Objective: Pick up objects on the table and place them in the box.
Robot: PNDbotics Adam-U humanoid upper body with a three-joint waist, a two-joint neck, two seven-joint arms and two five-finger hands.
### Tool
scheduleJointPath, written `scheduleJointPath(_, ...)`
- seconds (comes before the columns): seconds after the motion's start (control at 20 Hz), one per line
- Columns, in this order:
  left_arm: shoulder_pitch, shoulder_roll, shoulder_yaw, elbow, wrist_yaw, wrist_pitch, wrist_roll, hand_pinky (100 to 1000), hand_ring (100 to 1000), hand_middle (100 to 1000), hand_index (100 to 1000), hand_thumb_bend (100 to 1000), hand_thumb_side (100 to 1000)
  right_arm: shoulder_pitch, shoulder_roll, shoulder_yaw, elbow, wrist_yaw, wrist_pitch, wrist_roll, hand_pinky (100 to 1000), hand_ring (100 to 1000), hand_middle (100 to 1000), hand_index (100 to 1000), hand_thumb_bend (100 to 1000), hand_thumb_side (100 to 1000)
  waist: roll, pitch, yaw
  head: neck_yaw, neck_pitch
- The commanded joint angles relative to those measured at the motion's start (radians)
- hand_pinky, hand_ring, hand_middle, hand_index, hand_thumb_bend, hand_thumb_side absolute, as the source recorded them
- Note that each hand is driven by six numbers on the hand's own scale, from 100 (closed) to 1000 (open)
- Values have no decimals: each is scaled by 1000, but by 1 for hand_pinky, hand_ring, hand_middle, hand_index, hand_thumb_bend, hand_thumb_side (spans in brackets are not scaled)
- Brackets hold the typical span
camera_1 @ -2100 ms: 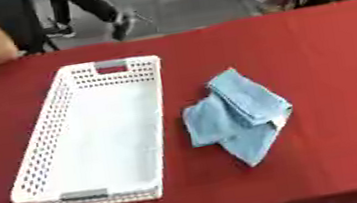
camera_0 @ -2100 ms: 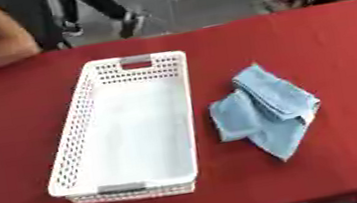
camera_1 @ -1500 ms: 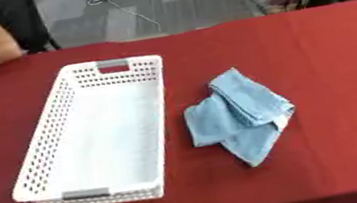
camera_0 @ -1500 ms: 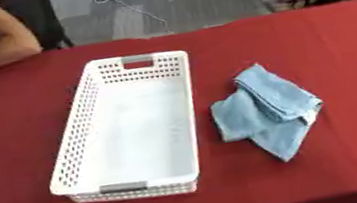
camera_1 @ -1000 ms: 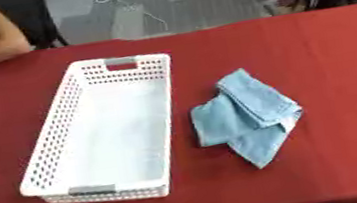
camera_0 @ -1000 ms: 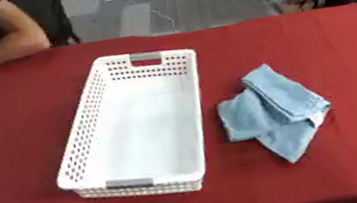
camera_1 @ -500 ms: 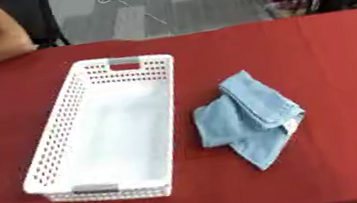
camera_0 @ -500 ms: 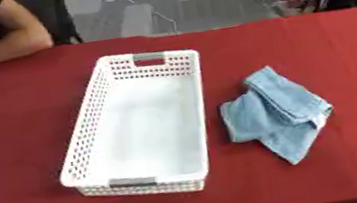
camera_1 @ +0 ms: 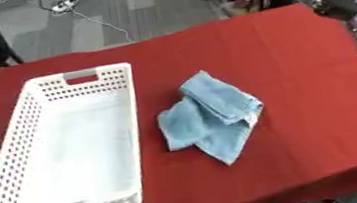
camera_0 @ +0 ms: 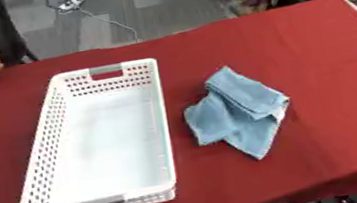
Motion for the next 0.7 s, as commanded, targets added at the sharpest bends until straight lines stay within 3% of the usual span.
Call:
scheduleJointPath(0.05, -14, 27, -1, -18, 5, -3, -6, 297, 305, 475, 660, 170, 702, -44, -1, 7, 36, 40, -44, 59, 738, 861, 852, 967, 168, 711, 2, -9, 3, -8, -1)
scheduleJointPath(0.35, -16, 25, -5, -18, 13, -6, -15, 296, 305, 475, 660, 167, 703, -103, 54, 51, 123, 166, -91, 111, 716, 852, 860, 968, 236, 703, 3, -8, 8, -10, -1)
scheduleJointPath(0.7, -23, 18, -10, -18, 24, -12, -27, 296, 305, 474, 659, 165, 702, -159, 168, 88, 222, 314, -147, 130, 702, 849, 864, 969, 259, 704, 6, -4, 16, -26, -1)
